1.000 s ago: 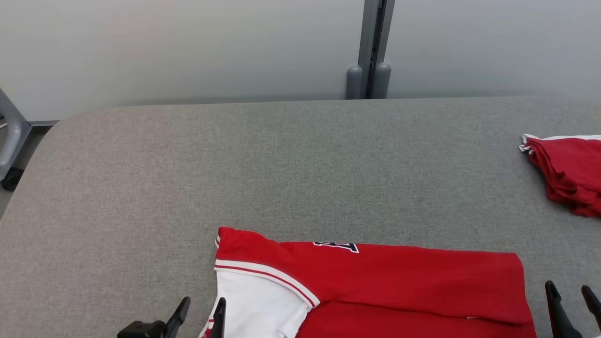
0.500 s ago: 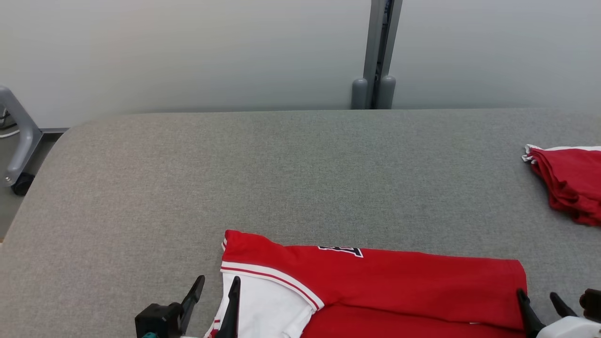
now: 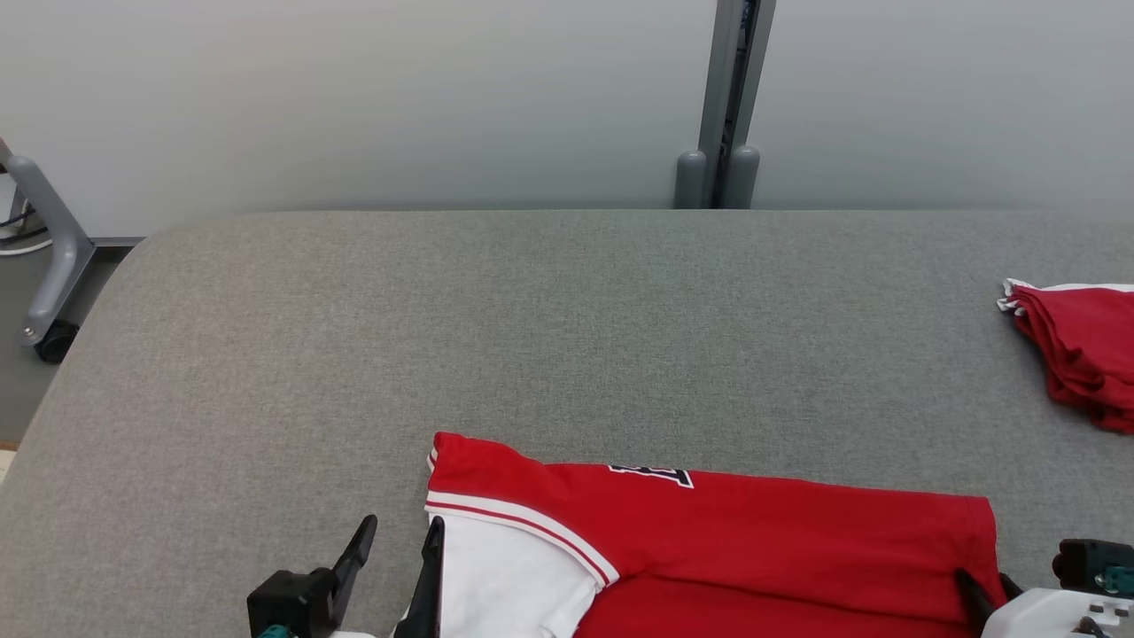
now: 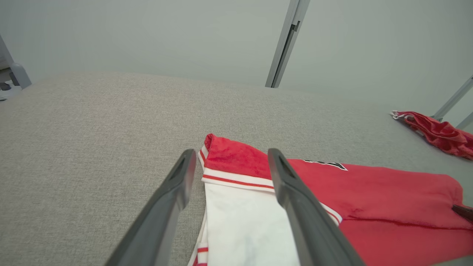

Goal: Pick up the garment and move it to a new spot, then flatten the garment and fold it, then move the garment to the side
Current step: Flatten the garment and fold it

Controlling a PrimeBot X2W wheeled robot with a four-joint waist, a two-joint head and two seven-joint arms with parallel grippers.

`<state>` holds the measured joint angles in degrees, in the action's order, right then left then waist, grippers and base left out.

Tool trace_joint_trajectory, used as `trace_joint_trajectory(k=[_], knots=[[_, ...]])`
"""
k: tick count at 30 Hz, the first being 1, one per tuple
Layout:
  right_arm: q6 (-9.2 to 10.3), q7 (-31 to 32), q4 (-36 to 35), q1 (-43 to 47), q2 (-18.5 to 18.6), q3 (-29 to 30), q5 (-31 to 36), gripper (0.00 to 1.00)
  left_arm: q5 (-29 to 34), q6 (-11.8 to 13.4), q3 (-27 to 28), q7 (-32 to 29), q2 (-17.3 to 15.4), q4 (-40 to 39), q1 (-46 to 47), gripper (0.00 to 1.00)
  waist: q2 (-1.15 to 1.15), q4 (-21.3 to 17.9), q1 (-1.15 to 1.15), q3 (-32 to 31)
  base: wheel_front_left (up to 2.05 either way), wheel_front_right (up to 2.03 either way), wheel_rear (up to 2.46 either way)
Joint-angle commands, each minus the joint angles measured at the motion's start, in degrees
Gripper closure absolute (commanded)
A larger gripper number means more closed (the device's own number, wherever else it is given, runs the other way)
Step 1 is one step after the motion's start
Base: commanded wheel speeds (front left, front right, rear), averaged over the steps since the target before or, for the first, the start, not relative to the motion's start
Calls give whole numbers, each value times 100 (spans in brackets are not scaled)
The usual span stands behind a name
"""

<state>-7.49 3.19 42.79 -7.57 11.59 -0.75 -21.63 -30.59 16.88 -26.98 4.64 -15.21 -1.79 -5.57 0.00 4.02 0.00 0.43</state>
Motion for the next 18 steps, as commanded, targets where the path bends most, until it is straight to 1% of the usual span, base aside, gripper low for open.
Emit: trace_joint_trajectory(k=[1,2,3,4,10,14,15,18], knots=[[-1,121,138,-18,-29,-155,-113,67,29,20,28,32,-35,1,55,0,0,-11,0,6,0,0,0],[-1,164,179,-45,-20,-247,-174,72,35,31,30,32,-40,-1,58,0,0,-18,0,11,0,0,0],[-1,186,218,-65,-2,-331,-240,91,38,33,30,37,-44,-3,62,0,0,-26,0,13,0,0,0],[-1,199,240,-90,5,-386,-317,100,37,41,31,39,-46,-4,66,0,0,-36,0,14,0,0,0],[1,40,172,-308,221,-574,-704,100,65,81,35,75,-70,-21,110,0,0,-127,0,3,0,0,0],[1,50,-14,-416,493,-601,-938,100,83,96,41,78,-98,-23,136,0,0,-220,0,-21,0,0,0],[1,50,-14,-416,493,-601,-938,100,83,96,41,78,-98,-23,136,0,0,-220,0,-21,0,0,0],[0,133,-145,-450,759,-558,-1093,100,85,104,50,88,-118,-17,169,0,0,-293,0,-33,0,0,0]])
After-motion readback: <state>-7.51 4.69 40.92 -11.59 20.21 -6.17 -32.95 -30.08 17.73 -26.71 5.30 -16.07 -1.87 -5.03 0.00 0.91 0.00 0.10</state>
